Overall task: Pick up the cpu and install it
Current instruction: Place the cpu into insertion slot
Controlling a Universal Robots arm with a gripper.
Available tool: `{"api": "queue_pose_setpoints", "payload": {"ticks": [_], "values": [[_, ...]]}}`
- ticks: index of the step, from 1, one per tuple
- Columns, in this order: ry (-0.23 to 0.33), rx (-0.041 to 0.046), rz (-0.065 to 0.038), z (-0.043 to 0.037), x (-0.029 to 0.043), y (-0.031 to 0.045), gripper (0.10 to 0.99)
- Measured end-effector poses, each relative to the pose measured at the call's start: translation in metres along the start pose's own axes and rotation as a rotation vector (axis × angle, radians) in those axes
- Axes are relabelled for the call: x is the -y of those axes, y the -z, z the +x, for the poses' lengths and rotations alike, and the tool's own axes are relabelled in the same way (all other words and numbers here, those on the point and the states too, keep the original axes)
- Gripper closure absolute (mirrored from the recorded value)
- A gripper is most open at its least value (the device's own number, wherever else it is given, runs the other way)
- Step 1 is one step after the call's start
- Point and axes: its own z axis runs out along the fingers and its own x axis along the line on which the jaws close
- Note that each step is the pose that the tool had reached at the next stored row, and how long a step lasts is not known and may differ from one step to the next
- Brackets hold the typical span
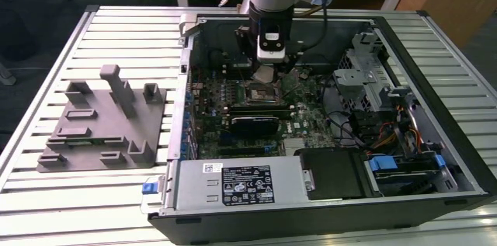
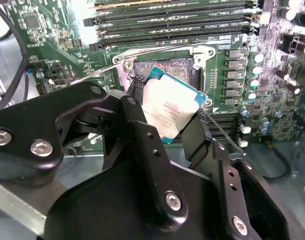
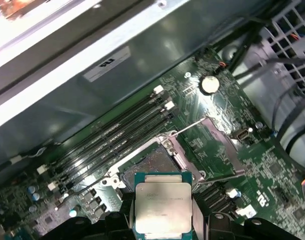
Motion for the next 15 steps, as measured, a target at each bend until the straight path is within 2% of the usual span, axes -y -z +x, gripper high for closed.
{"api": "queue_pose_setpoints", "payload": {"ticks": [15], "values": [[-0.217, 0.0117, 0.007, 0.0, 0.0, -0.0003, 0.545]]}}
